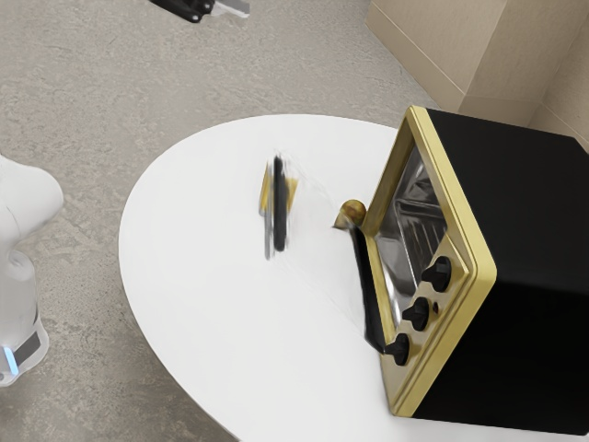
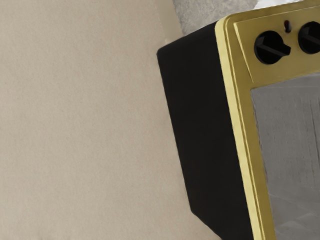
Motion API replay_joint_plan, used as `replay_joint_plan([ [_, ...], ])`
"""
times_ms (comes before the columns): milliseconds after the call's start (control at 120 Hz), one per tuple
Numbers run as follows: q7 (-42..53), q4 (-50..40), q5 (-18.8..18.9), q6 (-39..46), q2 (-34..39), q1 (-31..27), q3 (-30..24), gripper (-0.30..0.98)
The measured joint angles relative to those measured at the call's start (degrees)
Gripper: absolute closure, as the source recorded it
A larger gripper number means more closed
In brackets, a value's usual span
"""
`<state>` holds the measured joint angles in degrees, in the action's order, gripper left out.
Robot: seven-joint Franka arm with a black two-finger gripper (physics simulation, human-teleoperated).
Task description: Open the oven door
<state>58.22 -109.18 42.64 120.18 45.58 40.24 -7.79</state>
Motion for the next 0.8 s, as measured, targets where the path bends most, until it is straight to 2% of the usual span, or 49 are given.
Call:
replay_joint_plan([
  [75,-0.51,7.71,-4.08,-6.31,-7.56,-0.39,0.73,0.06],
  [217,-1.32,10.15,-8.56,-13.33,-12.56,-0.62,3.54,0.02],
  [250,-2.06,12.35,-10.09,-14.42,-15.19,-2.47,4.30,0.01],
  [317,-4.55,20.80,-15.89,-16.90,-25.99,-7.65,7.15,0.01],
  [383,-8.77,31.63,-20.45,-20.48,-37.05,-9.62,12.33,0.00],
  [442,-12.99,37.78,-23.09,-24.11,-41.17,-11.06,15.90,0.00],
  [517,-18.09,43.23,-24.75,-29.17,-42.62,-12.10,18.21,0.00],
  [567,-21.18,44.80,-25.46,-32.03,-42.86,-9.74,22.25,0.00],
  [625,-24.42,45.18,-28.96,-34.40,-45.15,-6.17,30.48,0.00],
  [700,-28.06,42.97,-34.08,-35.97,-49.33,-7.69,36.55,0.00],
  [800,-31.42,36.86,-41.25,-36.02,-51.93,-13.46,39.47,0.00],
])
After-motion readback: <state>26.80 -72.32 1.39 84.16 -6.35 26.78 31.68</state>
